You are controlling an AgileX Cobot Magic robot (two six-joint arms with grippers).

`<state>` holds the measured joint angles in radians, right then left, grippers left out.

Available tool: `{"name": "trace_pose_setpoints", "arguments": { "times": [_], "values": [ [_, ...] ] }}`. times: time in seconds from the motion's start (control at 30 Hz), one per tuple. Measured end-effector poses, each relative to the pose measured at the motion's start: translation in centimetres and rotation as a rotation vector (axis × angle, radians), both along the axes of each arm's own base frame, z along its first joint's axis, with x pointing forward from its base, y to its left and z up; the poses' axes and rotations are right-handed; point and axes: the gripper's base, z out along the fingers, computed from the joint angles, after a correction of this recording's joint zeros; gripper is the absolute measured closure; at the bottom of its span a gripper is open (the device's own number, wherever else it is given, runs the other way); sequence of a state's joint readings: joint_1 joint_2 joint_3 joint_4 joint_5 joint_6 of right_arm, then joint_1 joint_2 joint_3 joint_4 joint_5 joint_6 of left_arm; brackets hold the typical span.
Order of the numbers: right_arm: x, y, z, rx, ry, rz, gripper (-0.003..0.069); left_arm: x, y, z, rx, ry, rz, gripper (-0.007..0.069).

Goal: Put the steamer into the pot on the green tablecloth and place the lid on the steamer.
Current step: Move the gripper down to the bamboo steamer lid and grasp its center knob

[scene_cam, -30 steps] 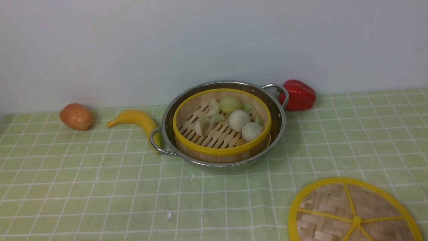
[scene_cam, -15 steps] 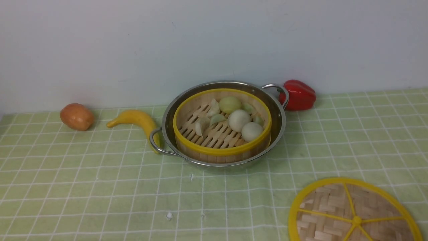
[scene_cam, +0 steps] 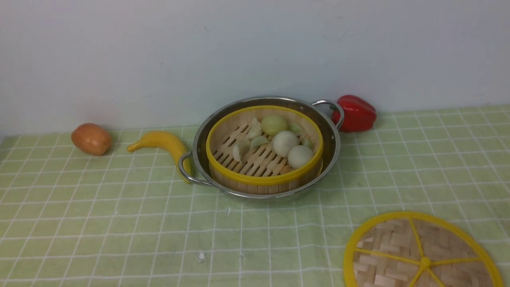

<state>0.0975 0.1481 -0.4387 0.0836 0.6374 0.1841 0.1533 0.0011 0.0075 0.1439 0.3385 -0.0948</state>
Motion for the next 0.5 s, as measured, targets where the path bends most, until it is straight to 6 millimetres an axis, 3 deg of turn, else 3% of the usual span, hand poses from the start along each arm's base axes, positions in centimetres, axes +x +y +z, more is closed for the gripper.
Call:
{"name": "trace_pose_setpoints", "arguments": {
  "times": [0.13,0.33,0.5],
  "values": [
    [0.5,1.0,2.3,0.120,0.155,0.081,0.0419,0.0,0.0,0.0,0.000,0.000,0.000,0.0477],
    [3.0,2.5,3.2,0.361,0.216,0.158,0.0419,0.0,0.0,0.0,0.000,0.000,0.000,0.0466],
    [4.9,2.7,3.3,0.303,0.219,0.173,0.0419,0.0,0.0,0.0,0.000,0.000,0.000,0.0465]
  ]
}}
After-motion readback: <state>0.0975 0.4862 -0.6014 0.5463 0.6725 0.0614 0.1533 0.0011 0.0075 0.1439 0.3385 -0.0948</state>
